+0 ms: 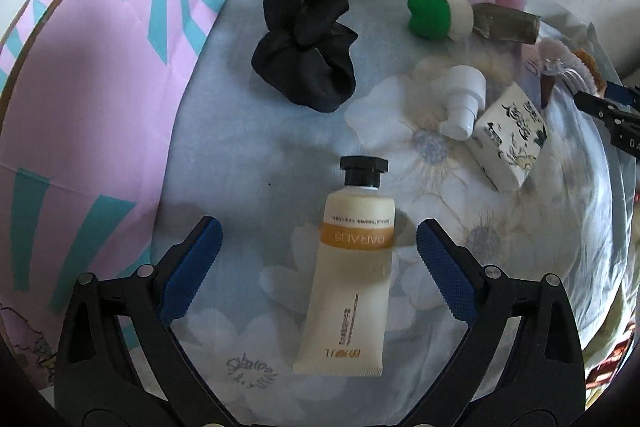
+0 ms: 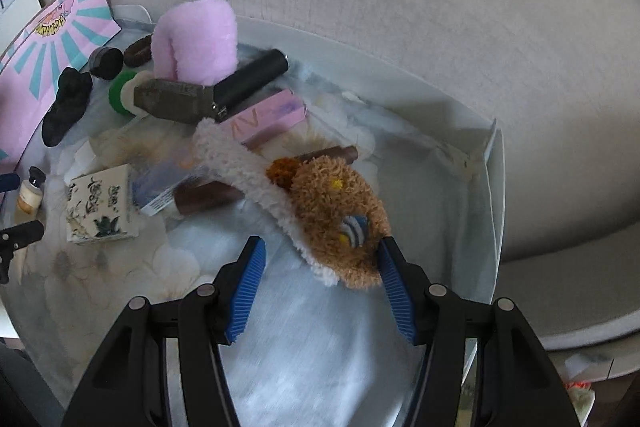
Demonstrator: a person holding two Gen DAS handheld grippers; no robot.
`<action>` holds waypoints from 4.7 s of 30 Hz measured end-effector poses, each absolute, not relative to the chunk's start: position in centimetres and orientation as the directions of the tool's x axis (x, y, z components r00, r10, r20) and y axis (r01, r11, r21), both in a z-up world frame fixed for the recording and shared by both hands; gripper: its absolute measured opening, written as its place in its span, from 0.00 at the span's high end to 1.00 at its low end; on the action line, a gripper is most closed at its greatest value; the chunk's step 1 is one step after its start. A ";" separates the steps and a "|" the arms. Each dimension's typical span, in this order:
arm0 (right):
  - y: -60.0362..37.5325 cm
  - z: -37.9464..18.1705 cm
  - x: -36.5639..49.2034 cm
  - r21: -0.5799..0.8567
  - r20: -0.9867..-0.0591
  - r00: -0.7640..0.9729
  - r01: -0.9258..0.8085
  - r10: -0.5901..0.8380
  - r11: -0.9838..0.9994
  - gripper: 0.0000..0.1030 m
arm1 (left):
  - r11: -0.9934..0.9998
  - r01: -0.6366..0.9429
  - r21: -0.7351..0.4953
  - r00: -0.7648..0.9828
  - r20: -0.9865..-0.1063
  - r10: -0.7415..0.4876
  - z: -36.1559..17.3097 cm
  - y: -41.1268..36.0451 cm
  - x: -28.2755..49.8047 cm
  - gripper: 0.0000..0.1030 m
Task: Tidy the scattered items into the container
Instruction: 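Grasp the hand-cream tube with the left tool while the right tool grasps the teddy bear, then carry tube and teddy bear into the cardboard box and open both tools, then move both tools back over the remaining items on the cloth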
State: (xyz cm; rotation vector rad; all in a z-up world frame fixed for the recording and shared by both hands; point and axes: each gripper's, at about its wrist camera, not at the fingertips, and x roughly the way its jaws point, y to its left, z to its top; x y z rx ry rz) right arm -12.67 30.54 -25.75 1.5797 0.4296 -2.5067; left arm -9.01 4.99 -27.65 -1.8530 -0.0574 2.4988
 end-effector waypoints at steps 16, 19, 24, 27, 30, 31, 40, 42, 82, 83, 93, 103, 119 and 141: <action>32.3 -26.4 -13.8 -0.124 -0.911 -0.412 0.314 -0.017 -0.941 0.48 | -0.999 -0.033 -0.039 -0.345 -0.937 0.048 -26.8 5.8 -8.3 0.33; 32.3 -26.2 -13.6 -0.121 -0.912 -0.410 0.322 -0.023 -0.939 0.48 | -0.998 -0.041 -0.040 -0.350 -0.935 0.052 -26.5 5.9 -8.2 0.52; 32.6 -25.3 -12.5 -0.095 -0.904 -0.424 0.319 -0.052 -0.943 0.65 | -0.997 -0.032 -0.072 -0.345 -0.935 0.078 -26.1 5.1 -8.2 0.71; 32.8 -24.5 -11.6 -0.086 -0.894 -0.443 0.307 -0.062 -0.948 0.67 | -0.995 -0.021 -0.102 -0.335 -0.936 0.103 -26.0 4.6 -8.2 0.72; 33.0 -23.2 -10.4 -0.073 -0.881 -0.467 0.293 -0.076 -0.953 0.68 | -0.993 -0.029 -0.114 -0.339 -0.933 0.117 -25.4 4.4 -7.9 0.72; 33.0 -22.7 -10.1 -0.069 -0.878 -0.473 0.289 -0.080 -0.955 0.69 | -0.993 -0.036 -0.115 -0.343 -0.932 0.120 -25.0 4.5 -7.8 0.72; 33.0 -17.2 -9.2 -0.014 -0.836 -0.532 0.267 -0.135 -0.964 0.69 | -0.990 -0.083 -0.112 -0.424 -0.895 0.136 -17.9 4.0 -7.3 0.73; 31.8 -15.6 -9.9 -0.012 -0.822 -0.550 0.276 -0.148 -0.961 0.69 | -0.988 -0.075 -0.135 -0.448 -0.881 0.154 -16.1 2.8 -7.1 0.73; -3.5 -16.5 -18.7 0.167 -0.849 -0.352 0.530 -0.394 -0.832 0.69 | -0.991 0.041 -0.127 -0.477 -0.874 0.092 -15.0 -14.4 -8.2 0.74; -4.0 -16.8 -18.8 0.162 -0.851 -0.353 0.529 -0.390 -0.833 0.69 | -0.991 0.039 -0.129 -0.474 -0.875 0.095 -15.1 -14.5 -8.2 0.74; -4.5 -17.3 -18.8 0.125 -0.861 -0.366 0.521 -0.353 -0.844 0.69 | -0.991 0.022 -0.133 -0.469 -0.877 0.107 -15.0 -14.9 -8.3 0.74; -4.8 -17.3 -19.1 0.116 -0.864 -0.369 0.517 -0.343 -0.848 0.69 | -0.991 0.021 -0.132 -0.463 -0.880 0.107 -15.1 -14.6 -8.4 0.73; -4.5 -15.6 -19.3 0.115 -0.828 -0.426 0.506 -0.364 -0.855 0.51 | -0.996 -0.001 -0.094 -0.519 -0.851 0.081 -13.1 -13.6 -8.4 0.13; 18.3 -10.1 -13.9 0.109 -0.774 -0.617 0.095 -0.144 -0.989 0.51 | -0.980 -0.179 -0.085 -0.540 -0.824 0.171 -10.1 -5.2 -10.2 0.12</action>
